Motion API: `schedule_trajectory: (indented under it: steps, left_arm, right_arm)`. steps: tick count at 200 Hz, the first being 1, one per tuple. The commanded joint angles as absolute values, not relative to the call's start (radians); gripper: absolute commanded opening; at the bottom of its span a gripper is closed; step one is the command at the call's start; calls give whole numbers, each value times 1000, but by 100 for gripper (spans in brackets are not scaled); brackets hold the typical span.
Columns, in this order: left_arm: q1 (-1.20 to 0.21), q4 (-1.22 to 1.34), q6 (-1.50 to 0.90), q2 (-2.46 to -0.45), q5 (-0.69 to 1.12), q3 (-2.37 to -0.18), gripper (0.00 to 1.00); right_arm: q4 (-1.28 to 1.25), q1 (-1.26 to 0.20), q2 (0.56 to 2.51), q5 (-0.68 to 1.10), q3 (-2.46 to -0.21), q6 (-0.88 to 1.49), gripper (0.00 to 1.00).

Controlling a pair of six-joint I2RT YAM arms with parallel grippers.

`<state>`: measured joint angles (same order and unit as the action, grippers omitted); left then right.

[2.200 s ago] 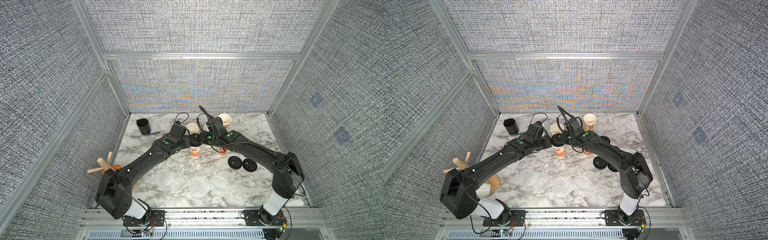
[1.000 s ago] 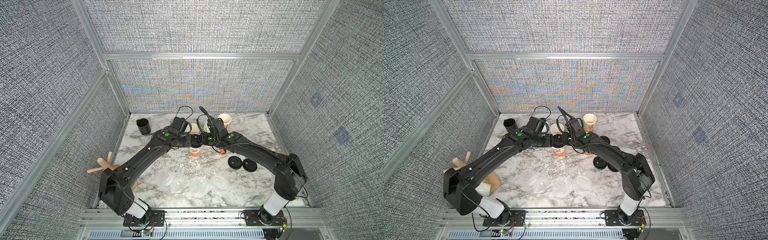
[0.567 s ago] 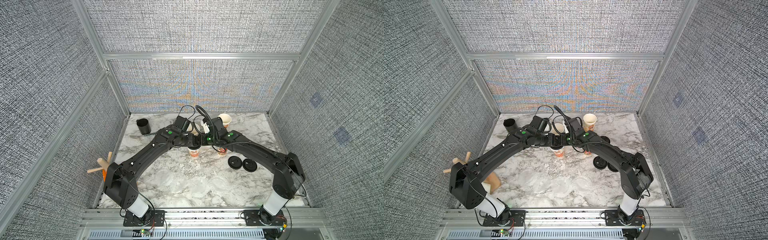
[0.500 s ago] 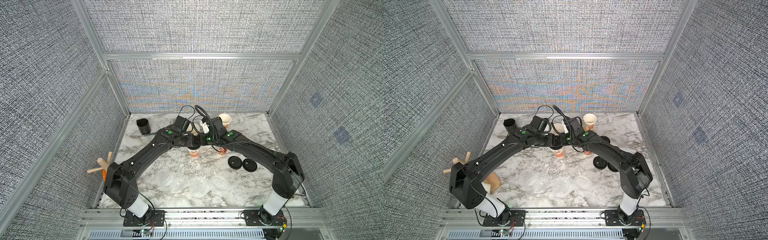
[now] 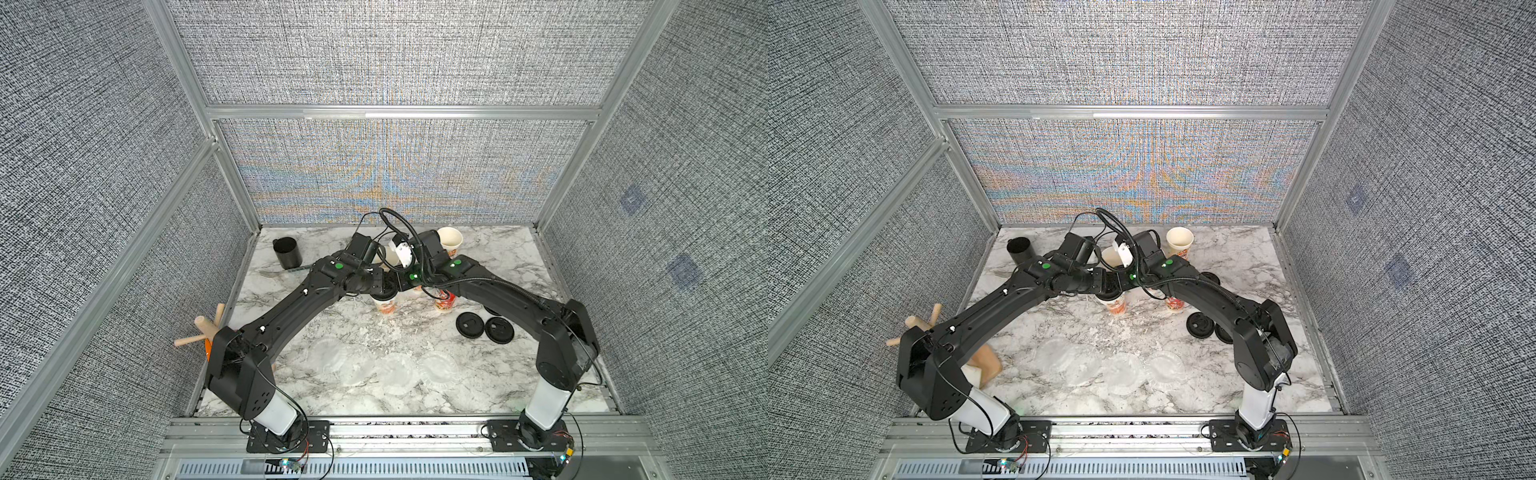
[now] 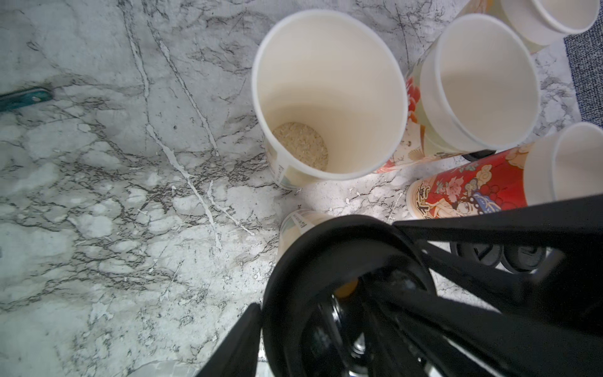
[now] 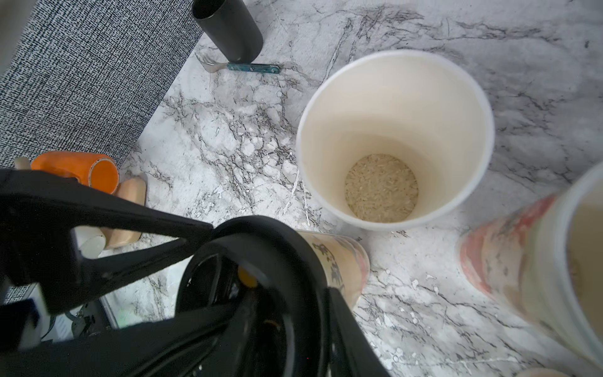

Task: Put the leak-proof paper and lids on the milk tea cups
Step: Secure the cup lid on the cup.

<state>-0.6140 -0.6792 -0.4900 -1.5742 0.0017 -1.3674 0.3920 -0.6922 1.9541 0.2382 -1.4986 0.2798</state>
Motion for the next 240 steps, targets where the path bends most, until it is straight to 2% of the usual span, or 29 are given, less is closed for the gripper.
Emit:
schedule_trajectory:
  steps: [1, 47, 109, 179, 240]
  left_arm:
    - [-609, -687, -467, -1598, -16, -1367, 49]
    - [-606, -674, -477, -1635, -23, -1342, 47]
    - [-606, -674, -493, -1637, -26, -1305, 46]
    - [-606, -675, -496, -1629, -20, -1294, 46]
    - [-606, -671, -496, -1623, -15, -1285, 46]
  right_arm:
    - [655, -696, 1977, 262, -1495, 206, 33]
    - [658, -696, 1961, 273, -1521, 239, 41]
    - [664, -694, 1931, 259, -1577, 328, 61]
    - [651, -690, 1821, 179, -1488, 439, 63]
    - [526, -699, 1797, 224, -1403, 537, 57]
